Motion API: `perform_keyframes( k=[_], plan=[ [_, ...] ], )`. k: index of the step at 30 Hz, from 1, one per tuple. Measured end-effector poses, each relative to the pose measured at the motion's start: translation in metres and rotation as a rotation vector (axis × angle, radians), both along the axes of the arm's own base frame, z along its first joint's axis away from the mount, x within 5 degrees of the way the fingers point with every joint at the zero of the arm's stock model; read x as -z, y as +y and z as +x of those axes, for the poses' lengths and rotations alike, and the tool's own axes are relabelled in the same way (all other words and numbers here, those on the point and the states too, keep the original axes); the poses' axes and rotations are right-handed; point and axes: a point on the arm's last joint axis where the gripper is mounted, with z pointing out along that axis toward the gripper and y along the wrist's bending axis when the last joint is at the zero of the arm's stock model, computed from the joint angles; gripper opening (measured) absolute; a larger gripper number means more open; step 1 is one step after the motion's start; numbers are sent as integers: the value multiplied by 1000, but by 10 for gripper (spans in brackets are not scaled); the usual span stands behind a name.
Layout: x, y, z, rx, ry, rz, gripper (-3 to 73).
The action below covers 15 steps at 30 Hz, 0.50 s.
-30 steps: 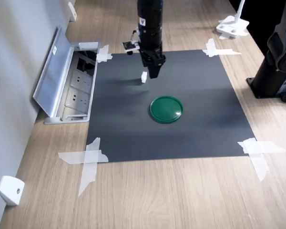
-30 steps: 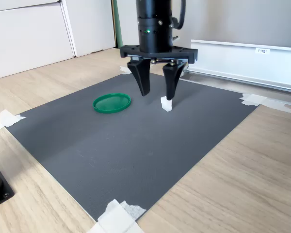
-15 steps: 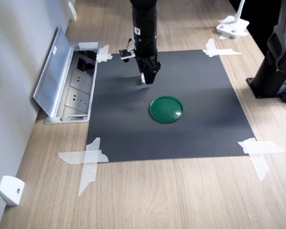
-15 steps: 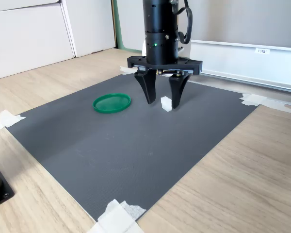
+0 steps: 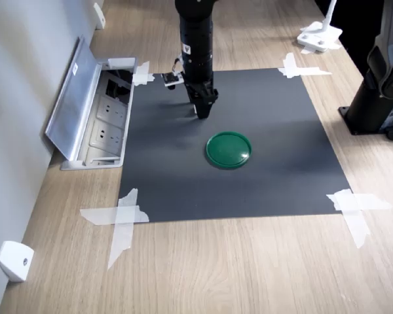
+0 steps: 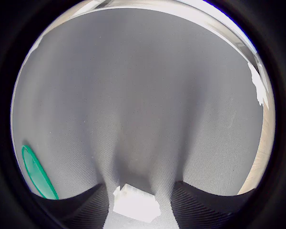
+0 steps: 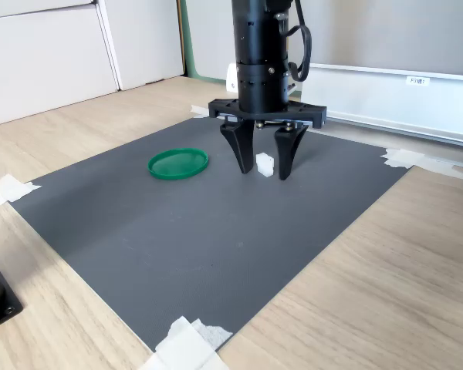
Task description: Grasp a white terminal and put it on the green lid.
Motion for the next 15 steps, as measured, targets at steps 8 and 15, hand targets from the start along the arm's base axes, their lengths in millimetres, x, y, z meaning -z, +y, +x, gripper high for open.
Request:
perform_keyframes(
  k=[8,15],
  plan=[
    [0,0,1,11,-14,3,287],
    [-4,11,-2,2,16,7,284]
  ],
)
